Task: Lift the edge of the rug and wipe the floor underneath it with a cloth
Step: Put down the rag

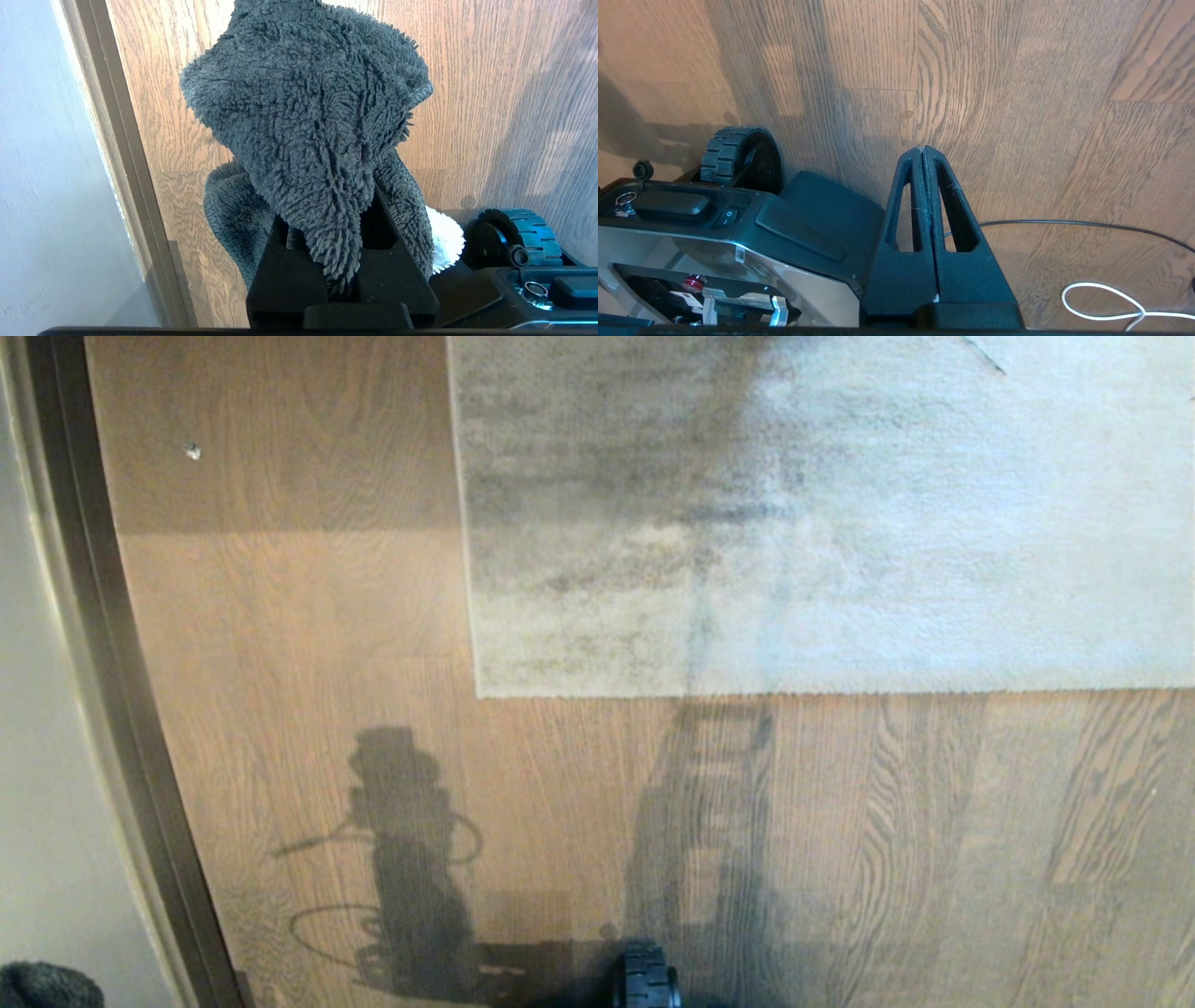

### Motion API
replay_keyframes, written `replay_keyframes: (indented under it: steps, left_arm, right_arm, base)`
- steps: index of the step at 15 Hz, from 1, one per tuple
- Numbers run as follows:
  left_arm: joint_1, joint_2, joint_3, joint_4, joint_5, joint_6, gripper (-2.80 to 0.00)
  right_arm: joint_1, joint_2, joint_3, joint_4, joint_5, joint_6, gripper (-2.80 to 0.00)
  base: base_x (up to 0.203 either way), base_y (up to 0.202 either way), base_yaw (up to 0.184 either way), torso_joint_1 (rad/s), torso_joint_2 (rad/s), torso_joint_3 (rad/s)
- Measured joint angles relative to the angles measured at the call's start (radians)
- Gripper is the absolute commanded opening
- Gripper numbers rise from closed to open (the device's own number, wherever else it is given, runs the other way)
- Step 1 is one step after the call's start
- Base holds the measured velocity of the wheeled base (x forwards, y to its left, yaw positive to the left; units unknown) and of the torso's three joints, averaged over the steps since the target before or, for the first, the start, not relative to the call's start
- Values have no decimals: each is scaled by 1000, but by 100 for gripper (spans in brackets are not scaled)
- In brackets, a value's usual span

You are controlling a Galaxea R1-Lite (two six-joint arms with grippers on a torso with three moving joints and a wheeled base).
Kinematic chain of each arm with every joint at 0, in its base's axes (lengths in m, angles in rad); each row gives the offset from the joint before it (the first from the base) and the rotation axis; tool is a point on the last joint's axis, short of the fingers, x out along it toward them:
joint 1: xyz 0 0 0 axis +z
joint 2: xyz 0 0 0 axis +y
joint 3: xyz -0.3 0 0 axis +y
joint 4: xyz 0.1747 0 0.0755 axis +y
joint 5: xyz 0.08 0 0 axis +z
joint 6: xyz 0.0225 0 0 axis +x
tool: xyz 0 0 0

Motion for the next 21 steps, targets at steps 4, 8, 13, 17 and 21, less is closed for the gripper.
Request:
replay_keyframes:
  steps: [4,8,13,17,21]
  left_arm:
    - [0,0,0,0,0,0,-280]
    - [0,0,0,0,0,0,-280]
    - [0,0,0,0,0,0,-280]
    - [0,0,0,-1,0,0,-280]
    - [0,0,0,-1,0,0,-280]
  right_arm:
    - [-11,1,0,0,-1,0,-280]
    - [-158,-8,0,0,0,0,-280]
    - [-218,-113,0,1,1,-4,-280]
    - [-204,-241,0,1,4,-4,-280]
    - [-203,-271,-1,0,7,9,-280]
  base:
    - [0,0,0,0,0,0]
    - [0,0,0,0,0,0]
    - [0,0,0,0,0,0]
    - [0,0,0,0,0,0]
    - [0,0,0,0,0,0]
